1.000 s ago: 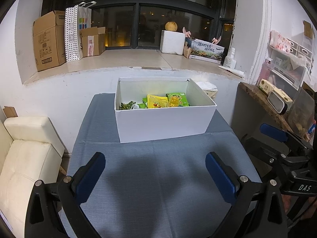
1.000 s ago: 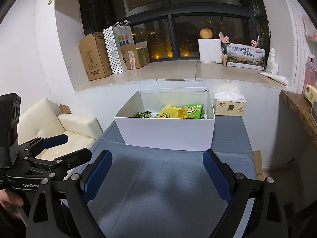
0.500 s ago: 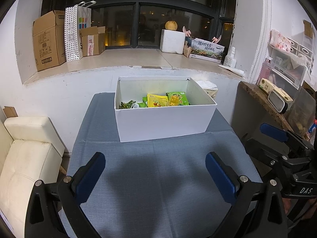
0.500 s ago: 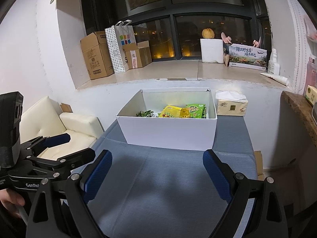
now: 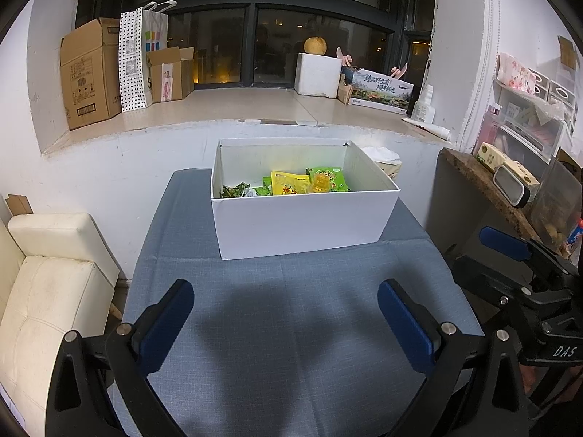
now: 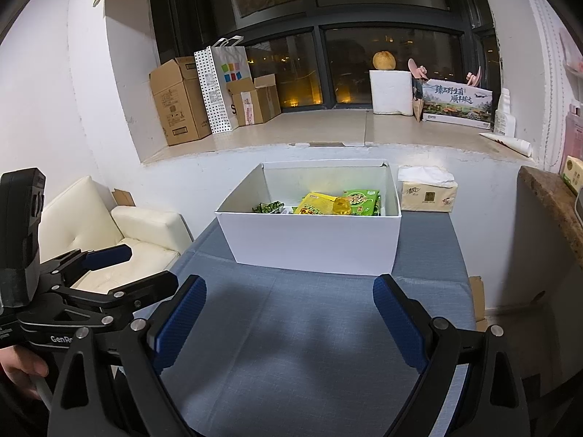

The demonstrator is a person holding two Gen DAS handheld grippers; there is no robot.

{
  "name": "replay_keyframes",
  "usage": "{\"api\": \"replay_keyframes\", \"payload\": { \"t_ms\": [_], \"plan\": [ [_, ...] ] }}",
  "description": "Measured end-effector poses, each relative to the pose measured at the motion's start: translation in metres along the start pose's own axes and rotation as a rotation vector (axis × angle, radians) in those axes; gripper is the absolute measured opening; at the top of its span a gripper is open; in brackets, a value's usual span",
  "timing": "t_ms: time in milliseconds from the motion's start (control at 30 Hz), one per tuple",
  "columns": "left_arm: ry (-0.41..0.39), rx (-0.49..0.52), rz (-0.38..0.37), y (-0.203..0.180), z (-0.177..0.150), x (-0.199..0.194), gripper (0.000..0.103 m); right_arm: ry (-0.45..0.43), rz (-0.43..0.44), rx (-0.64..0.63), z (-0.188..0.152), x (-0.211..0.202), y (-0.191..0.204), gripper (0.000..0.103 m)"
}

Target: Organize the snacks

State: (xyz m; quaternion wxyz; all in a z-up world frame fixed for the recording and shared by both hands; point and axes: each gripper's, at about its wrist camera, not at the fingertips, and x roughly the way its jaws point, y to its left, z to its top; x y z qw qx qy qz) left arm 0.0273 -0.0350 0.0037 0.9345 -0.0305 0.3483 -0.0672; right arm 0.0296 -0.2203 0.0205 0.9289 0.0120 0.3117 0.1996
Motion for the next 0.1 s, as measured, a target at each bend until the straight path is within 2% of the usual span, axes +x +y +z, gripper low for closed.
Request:
{"api": "replay_keyframes", "payload": {
  "t_ms": [100],
  "plan": [
    [-0.002,0.001,-0.001,0.0004,0.0008,0.0001,0.103,0.0,0.0,0.001,-0.0001,-0.0002,0.0002,0.096]
  ]
}}
